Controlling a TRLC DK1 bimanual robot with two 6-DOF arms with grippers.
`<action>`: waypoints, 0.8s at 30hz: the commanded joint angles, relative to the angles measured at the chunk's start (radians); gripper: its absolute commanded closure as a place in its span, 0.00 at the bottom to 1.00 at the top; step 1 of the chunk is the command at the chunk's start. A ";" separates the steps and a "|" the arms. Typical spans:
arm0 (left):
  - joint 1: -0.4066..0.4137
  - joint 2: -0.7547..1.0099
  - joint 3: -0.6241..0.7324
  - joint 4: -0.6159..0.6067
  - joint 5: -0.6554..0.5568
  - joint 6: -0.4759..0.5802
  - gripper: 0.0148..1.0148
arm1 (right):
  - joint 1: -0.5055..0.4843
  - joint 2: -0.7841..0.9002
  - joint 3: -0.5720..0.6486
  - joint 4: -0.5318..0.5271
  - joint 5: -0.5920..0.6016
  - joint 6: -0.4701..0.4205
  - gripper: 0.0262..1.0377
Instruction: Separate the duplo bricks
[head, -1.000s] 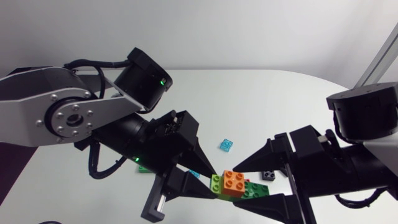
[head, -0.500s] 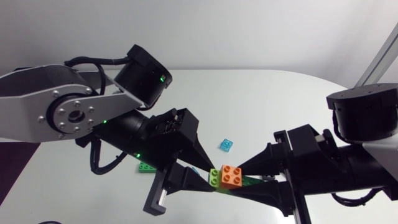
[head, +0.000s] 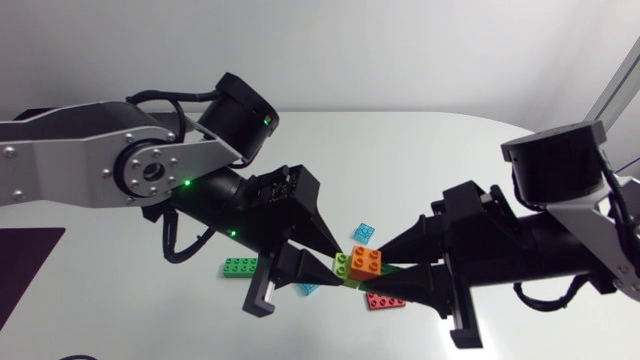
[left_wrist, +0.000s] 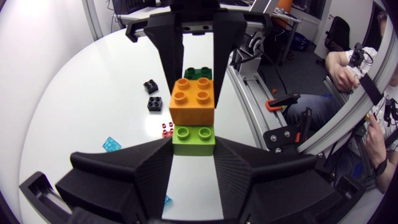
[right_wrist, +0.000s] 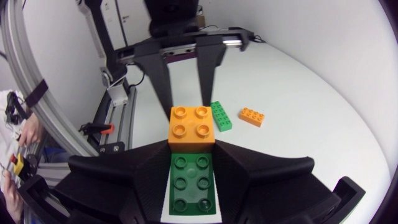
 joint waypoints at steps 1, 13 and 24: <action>0.008 0.009 0.023 0.020 -0.005 0.009 0.75 | -0.059 0.059 0.065 0.011 -0.052 0.049 0.73; 0.137 0.099 0.005 0.069 -0.023 0.066 0.74 | -0.132 0.007 0.048 0.005 -0.086 0.049 0.73; 0.226 0.322 0.026 0.244 -0.135 0.034 0.73 | -0.157 -0.073 0.001 -0.015 -0.080 0.045 0.73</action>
